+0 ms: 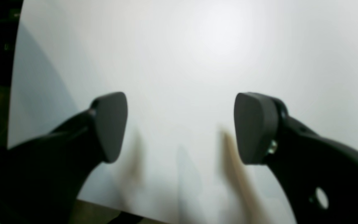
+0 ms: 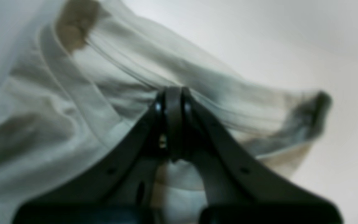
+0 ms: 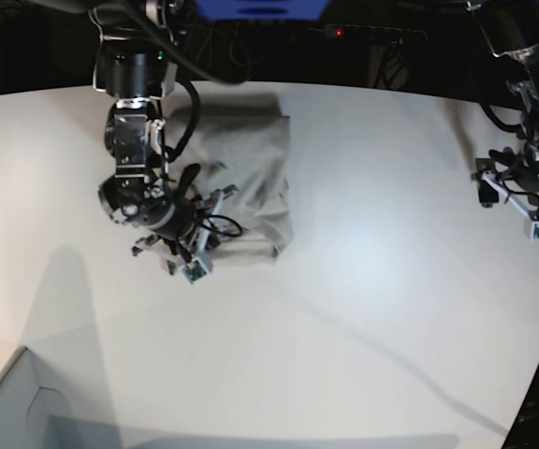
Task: Layout the t-shirt on the table in an organized manner, then fold the t-shirt properly
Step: 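Smooth the collar side of the stack with the right gripper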
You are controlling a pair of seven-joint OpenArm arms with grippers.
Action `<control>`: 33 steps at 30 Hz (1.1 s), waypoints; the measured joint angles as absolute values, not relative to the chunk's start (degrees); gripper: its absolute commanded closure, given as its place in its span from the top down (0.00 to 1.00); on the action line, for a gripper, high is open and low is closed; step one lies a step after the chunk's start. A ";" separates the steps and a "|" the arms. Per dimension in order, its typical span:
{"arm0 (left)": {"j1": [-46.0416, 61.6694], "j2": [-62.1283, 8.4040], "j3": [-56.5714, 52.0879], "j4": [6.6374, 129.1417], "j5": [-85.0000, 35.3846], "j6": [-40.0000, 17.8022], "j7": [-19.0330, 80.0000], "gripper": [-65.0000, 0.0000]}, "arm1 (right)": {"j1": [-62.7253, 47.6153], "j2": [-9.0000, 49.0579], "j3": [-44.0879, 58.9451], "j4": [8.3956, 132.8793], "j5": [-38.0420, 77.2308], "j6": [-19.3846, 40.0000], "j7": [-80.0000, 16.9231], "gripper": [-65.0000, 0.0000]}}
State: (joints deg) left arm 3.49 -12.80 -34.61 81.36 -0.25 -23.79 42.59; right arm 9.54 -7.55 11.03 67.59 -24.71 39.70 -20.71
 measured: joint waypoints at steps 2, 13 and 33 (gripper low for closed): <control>3.49 -12.71 -34.57 81.32 -0.21 -23.79 42.59 0.80 | 8.25 -8.78 12.80 71.66 -25.26 39.79 -21.45 0.00; 1.41 -12.47 -34.28 80.93 -0.45 -23.86 42.04 0.80 | -13.43 -8.91 5.15 99.88 -24.60 39.83 -20.14 0.00; 6.26 -12.58 -34.76 81.52 -0.01 -23.79 42.74 0.80 | -19.14 -8.73 10.24 92.62 -19.11 39.75 -9.41 0.00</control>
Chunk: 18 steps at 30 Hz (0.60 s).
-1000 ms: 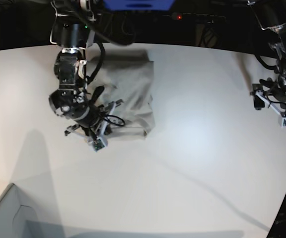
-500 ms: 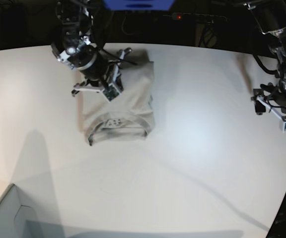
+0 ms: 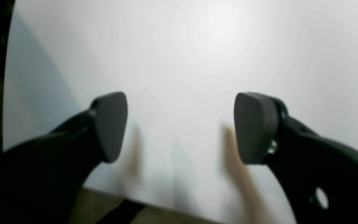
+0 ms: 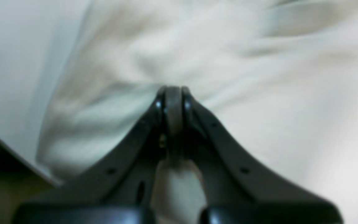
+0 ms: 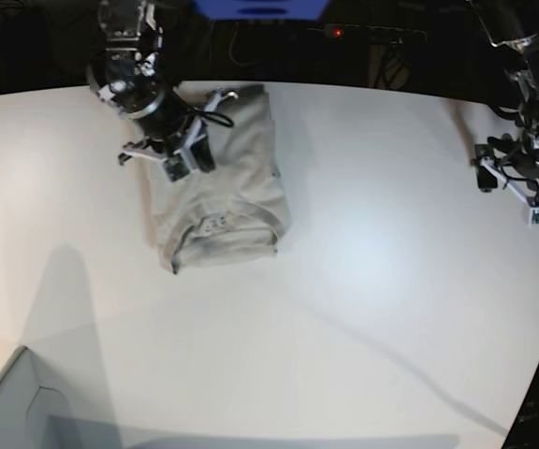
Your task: Layout the t-shirt on the table in an organized manner, then fold the t-shirt properly
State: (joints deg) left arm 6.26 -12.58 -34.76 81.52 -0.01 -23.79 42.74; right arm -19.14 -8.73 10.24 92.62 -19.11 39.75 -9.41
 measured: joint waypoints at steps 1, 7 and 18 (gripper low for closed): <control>6.66 -12.58 -34.74 81.52 -0.16 -23.81 42.81 0.80 | -20.32 -8.60 10.92 96.20 -17.41 39.68 -9.87 0.00; 13.61 -10.61 -34.81 88.12 -0.10 -23.51 42.70 0.48 | -30.50 -8.73 12.80 109.62 -12.34 39.68 -9.04 0.00; 28.03 -2.59 -34.76 97.12 -0.14 -23.62 42.28 0.00 | -29.91 -9.30 26.02 102.24 -10.46 39.79 -9.76 0.00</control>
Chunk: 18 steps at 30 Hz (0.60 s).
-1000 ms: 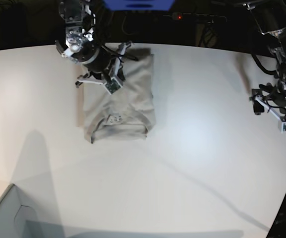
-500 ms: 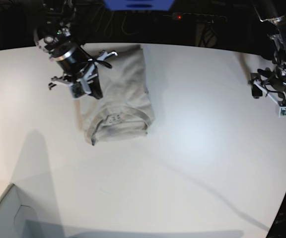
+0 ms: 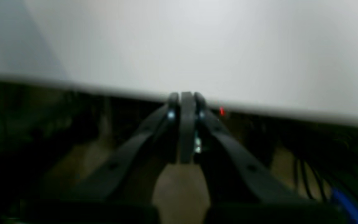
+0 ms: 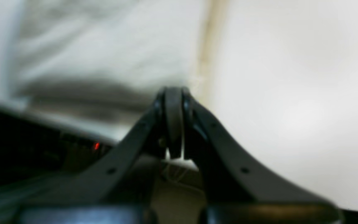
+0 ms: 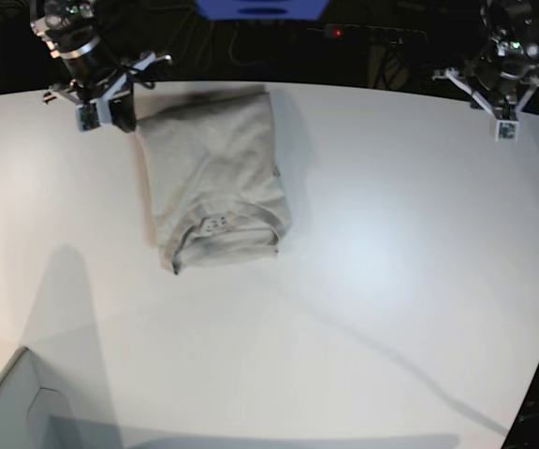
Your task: Layout the t-shirt on the table in an organized manner, then fold the t-shirt properly
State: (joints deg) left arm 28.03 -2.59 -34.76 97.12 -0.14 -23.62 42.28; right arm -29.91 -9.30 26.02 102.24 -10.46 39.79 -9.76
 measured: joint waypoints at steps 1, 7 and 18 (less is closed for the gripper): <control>28.93 -1.69 -34.72 97.14 -0.25 -23.75 42.57 0.00 | -27.86 -8.47 27.33 100.73 -10.39 39.79 -9.45 0.00; 31.57 1.63 -34.76 94.78 -0.30 -23.79 41.58 0.00 | -23.73 -4.10 27.97 89.69 -10.61 39.77 -9.80 0.00; 31.42 1.61 -34.74 87.44 -0.23 -23.77 41.76 0.00 | -29.32 -3.86 17.89 90.06 -10.44 39.75 -8.62 0.00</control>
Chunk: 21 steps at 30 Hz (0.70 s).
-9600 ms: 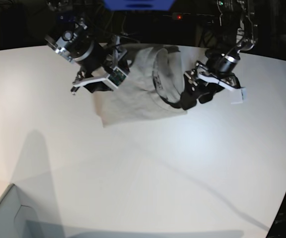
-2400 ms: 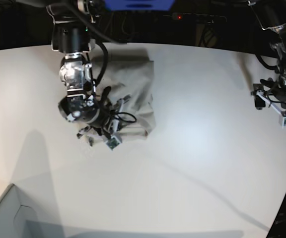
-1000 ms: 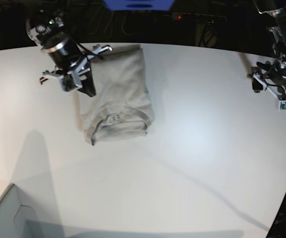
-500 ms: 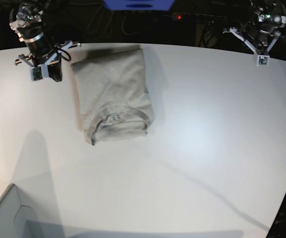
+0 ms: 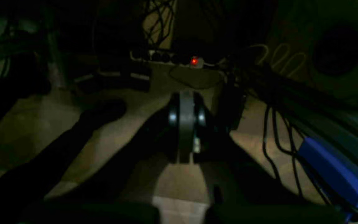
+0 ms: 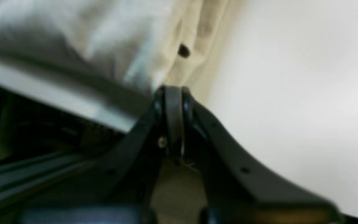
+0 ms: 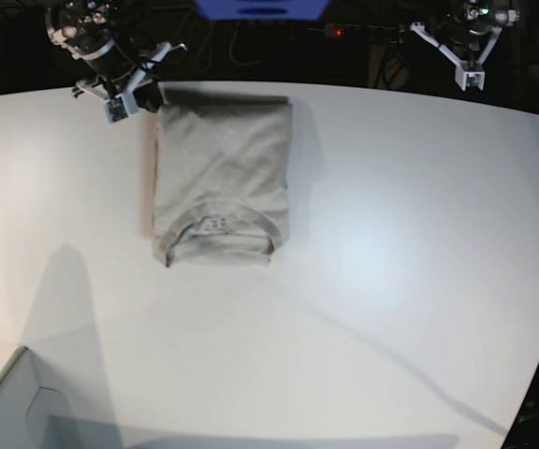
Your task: Layout the t-shirt on the table in an organized manner, then fold the t-shirt properly
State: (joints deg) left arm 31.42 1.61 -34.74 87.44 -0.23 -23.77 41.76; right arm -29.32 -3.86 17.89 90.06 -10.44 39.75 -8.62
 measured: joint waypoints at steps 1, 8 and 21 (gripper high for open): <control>31.40 1.58 -34.74 87.09 -0.25 -23.77 41.74 0.00 | -29.43 -3.81 17.41 90.06 -10.46 39.75 -8.08 0.00; 31.05 1.54 -34.74 83.09 -0.23 -23.77 41.34 0.00 | -29.36 -4.27 24.12 90.11 -10.22 39.75 -7.18 0.00; 22.57 0.56 -32.64 47.88 0.58 -23.31 16.03 0.00 | -39.53 -5.54 30.74 87.07 -10.07 39.68 -6.55 0.00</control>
State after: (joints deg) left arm 22.57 0.56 -32.64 47.88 0.58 -23.31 16.03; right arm -39.53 -5.54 30.74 87.07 -10.07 39.68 -6.55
